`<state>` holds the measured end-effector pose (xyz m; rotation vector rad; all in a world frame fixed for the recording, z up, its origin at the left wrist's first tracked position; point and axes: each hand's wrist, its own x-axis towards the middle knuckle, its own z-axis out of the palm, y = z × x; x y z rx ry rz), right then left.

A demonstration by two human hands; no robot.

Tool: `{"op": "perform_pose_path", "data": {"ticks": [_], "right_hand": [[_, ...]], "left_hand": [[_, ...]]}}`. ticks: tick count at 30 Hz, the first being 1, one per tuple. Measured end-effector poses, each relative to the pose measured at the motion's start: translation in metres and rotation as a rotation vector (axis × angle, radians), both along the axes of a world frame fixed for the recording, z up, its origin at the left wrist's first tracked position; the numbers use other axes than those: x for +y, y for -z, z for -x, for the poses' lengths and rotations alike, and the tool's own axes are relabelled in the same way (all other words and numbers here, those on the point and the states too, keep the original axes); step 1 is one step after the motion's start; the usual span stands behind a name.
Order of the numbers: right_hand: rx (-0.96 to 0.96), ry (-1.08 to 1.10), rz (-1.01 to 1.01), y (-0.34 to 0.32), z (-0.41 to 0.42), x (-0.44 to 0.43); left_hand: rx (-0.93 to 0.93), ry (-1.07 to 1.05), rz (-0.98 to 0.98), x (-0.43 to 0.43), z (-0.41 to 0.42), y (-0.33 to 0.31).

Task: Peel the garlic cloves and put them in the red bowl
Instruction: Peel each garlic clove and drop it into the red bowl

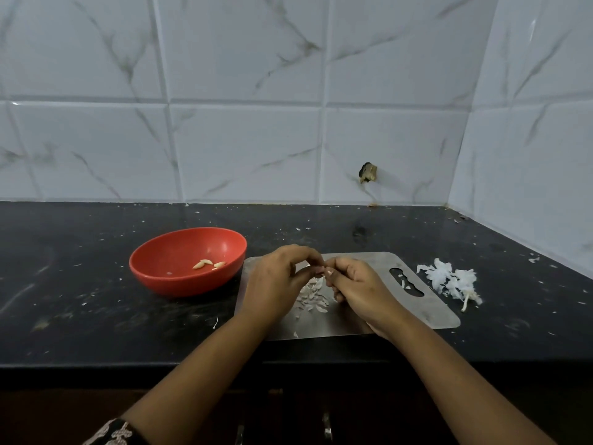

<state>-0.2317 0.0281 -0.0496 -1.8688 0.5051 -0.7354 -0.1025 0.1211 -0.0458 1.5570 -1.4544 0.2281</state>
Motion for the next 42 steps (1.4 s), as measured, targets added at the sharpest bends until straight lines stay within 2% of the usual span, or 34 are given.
{"op": "perform_pose_path", "data": {"ticks": [5, 9, 16, 27, 35, 42], "right_hand": [[-0.006, 0.018, 0.109, 0.000, 0.000, 0.001], [0.026, 0.029, 0.215, 0.000, 0.001, 0.001], [0.062, 0.050, 0.287, -0.002, 0.002, 0.001], [0.091, 0.067, 0.303, -0.002, 0.003, 0.001], [0.024, 0.072, 0.223, 0.001, 0.001, -0.002], [-0.136, 0.142, -0.075, 0.003, 0.000, -0.012]], "left_hand": [[0.124, 0.068, 0.017, -0.001, -0.004, 0.000], [0.075, 0.048, -0.032, 0.000, -0.006, 0.000], [-0.024, -0.032, -0.069, 0.002, -0.007, 0.000], [-0.100, -0.044, -0.075, 0.002, -0.006, 0.000], [-0.213, -0.024, -0.132, 0.002, 0.000, -0.001], [-0.320, -0.087, -0.208, 0.005, 0.008, -0.005]]}}
